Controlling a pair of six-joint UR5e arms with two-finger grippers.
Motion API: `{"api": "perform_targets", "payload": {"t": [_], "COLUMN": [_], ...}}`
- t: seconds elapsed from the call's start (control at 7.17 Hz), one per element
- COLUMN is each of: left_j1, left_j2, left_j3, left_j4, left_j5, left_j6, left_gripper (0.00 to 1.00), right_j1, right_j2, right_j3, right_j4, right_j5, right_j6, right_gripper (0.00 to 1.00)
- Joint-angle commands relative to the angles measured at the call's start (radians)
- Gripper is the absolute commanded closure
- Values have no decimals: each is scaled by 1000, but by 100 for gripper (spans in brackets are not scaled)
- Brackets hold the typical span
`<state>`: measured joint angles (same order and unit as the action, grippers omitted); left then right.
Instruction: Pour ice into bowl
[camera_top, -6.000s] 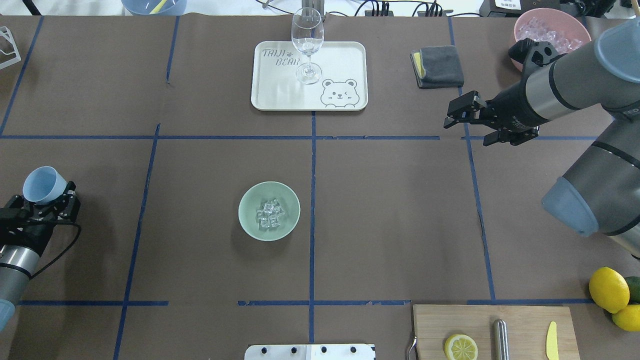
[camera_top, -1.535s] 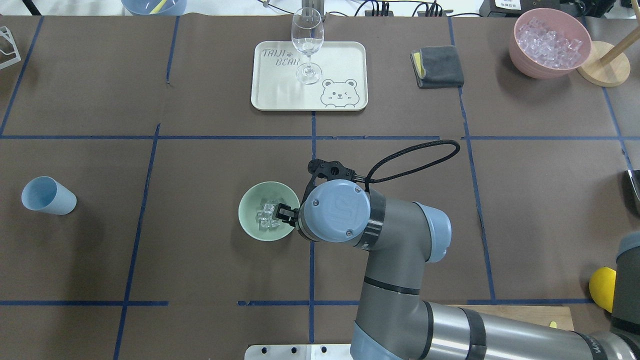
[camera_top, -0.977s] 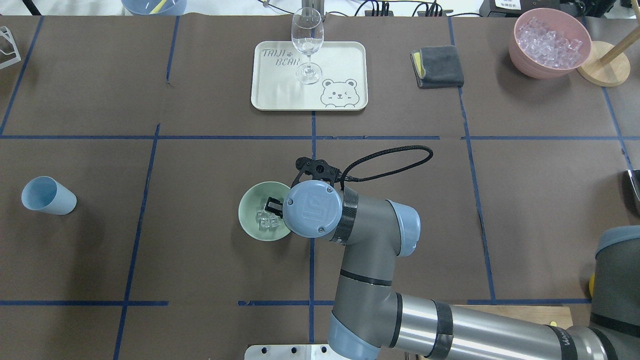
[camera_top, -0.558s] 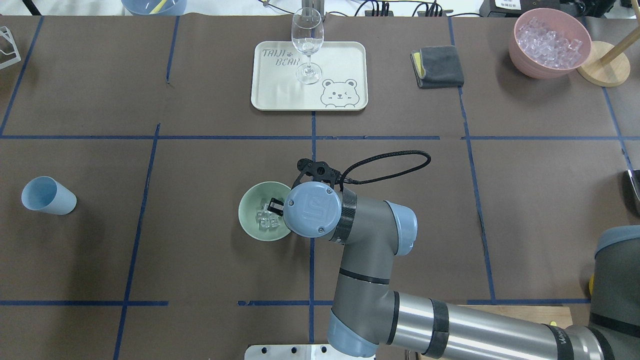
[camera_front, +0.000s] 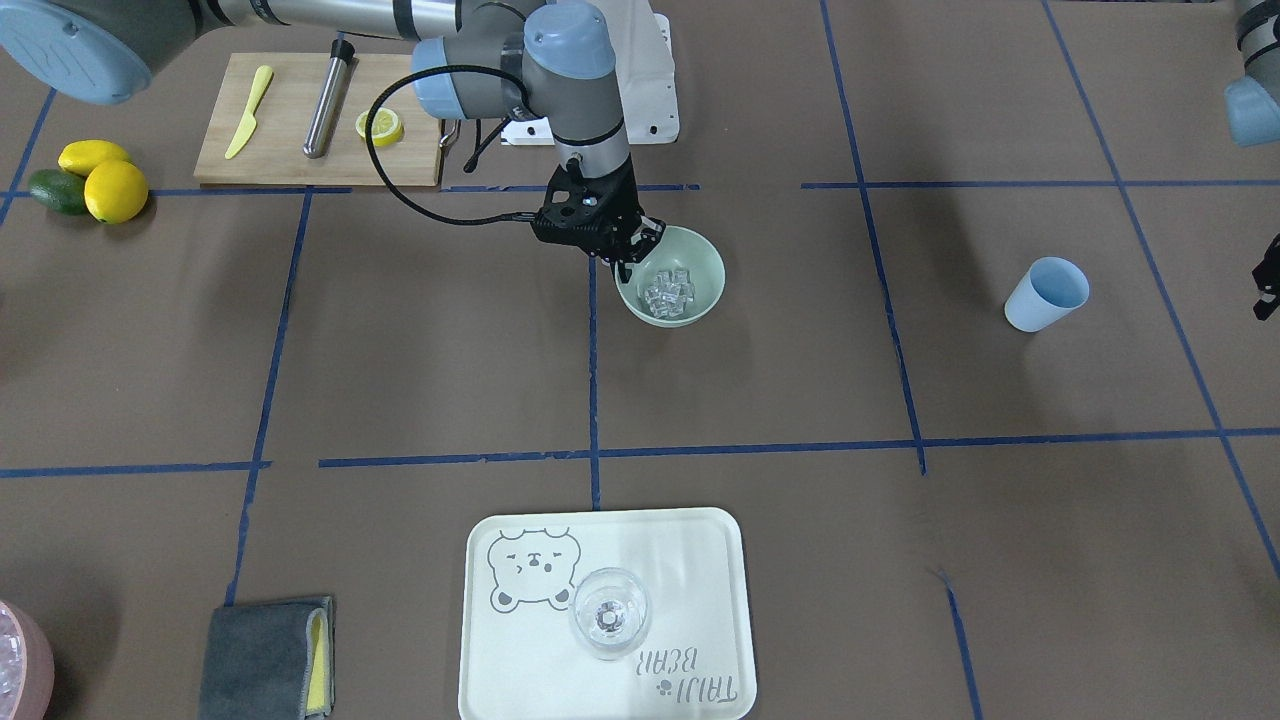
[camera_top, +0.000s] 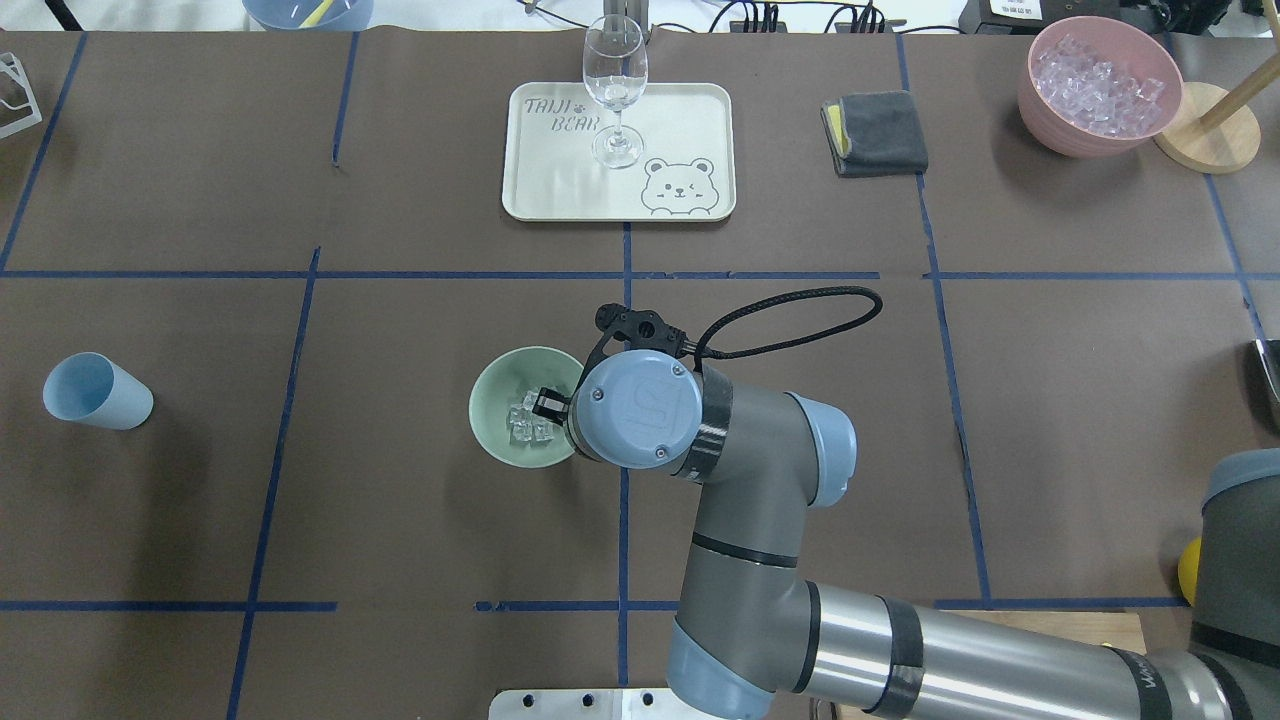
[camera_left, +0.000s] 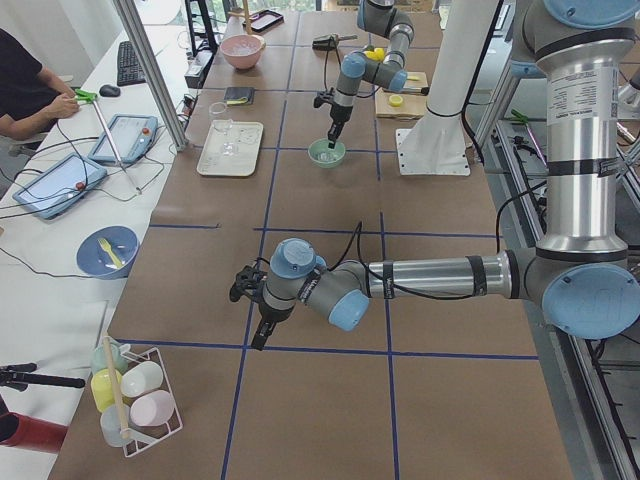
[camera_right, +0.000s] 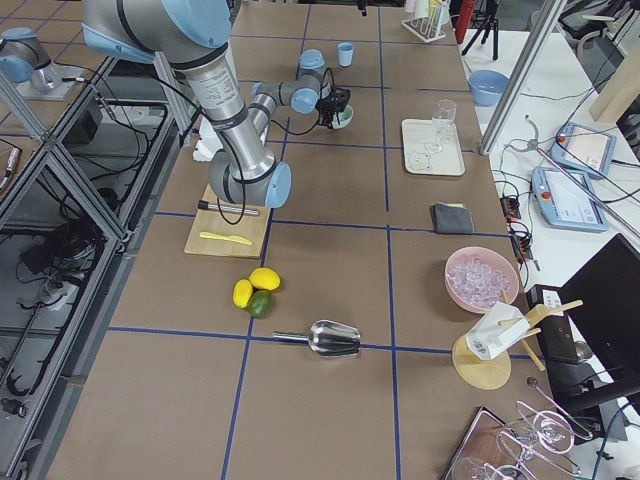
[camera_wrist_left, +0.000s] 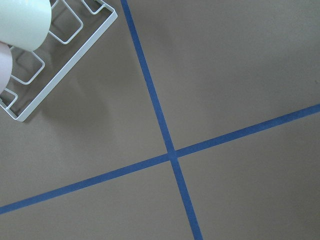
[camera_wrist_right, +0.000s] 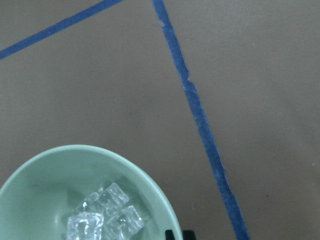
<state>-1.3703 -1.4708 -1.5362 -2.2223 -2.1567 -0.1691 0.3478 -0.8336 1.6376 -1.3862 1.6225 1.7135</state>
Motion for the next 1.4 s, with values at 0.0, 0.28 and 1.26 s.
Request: {"api": "perform_targets", "payload": {"t": [0.0,0.28,1.26], "left_j1": [-18,-36,-47], "left_j2": [-5,-3,1], "left_j3": [2,4,1], "left_j4": [15,42,49], "left_j5": [-49,-145,-180], "left_j6": [-9,-13,-12], "left_gripper": [0,0,0], "right_j1": [68,179,549], "right_j2": [-165,-350,-930], "right_j3": [225,333,127], "right_j4": [-1,16,686], "right_j5": [28,120,483], "right_j6": [0,-20,-501], "right_gripper": [100,100,100]}}
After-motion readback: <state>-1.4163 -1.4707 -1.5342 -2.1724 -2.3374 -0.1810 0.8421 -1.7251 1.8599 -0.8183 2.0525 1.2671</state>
